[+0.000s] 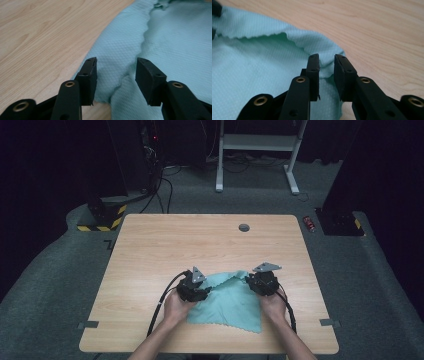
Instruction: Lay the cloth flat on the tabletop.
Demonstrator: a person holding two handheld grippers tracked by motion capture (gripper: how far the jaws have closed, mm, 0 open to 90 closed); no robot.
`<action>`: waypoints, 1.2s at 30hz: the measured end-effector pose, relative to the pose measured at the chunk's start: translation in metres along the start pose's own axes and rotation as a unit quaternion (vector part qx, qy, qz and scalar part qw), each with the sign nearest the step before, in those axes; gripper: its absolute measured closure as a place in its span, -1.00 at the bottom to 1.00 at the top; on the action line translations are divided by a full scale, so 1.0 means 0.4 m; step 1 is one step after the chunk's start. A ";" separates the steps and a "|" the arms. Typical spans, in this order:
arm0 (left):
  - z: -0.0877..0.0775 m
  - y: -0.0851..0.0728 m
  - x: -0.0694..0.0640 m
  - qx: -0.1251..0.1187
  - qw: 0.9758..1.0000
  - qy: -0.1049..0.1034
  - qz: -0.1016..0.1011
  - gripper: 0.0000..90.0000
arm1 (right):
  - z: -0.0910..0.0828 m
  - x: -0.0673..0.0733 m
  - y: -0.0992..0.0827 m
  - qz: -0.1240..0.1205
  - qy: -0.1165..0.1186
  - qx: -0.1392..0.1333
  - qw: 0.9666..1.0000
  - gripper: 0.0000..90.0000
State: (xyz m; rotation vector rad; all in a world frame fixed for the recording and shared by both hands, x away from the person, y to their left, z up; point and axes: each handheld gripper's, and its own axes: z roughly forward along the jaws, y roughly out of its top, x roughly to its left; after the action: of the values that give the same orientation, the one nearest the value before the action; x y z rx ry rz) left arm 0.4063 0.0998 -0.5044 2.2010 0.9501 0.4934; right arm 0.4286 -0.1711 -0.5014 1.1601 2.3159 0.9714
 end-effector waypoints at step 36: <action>0.002 0.046 0.080 -0.025 0.999 0.009 -0.037 0.18 | 0.078 -0.096 0.069 0.046 -0.071 0.021 0.996 0.87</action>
State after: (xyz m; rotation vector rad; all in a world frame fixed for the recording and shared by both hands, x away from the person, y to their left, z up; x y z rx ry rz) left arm 0.4369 0.1141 -0.4895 2.1119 1.0139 0.4982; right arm 0.4849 -0.1773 -0.5022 1.3179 2.1970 0.8453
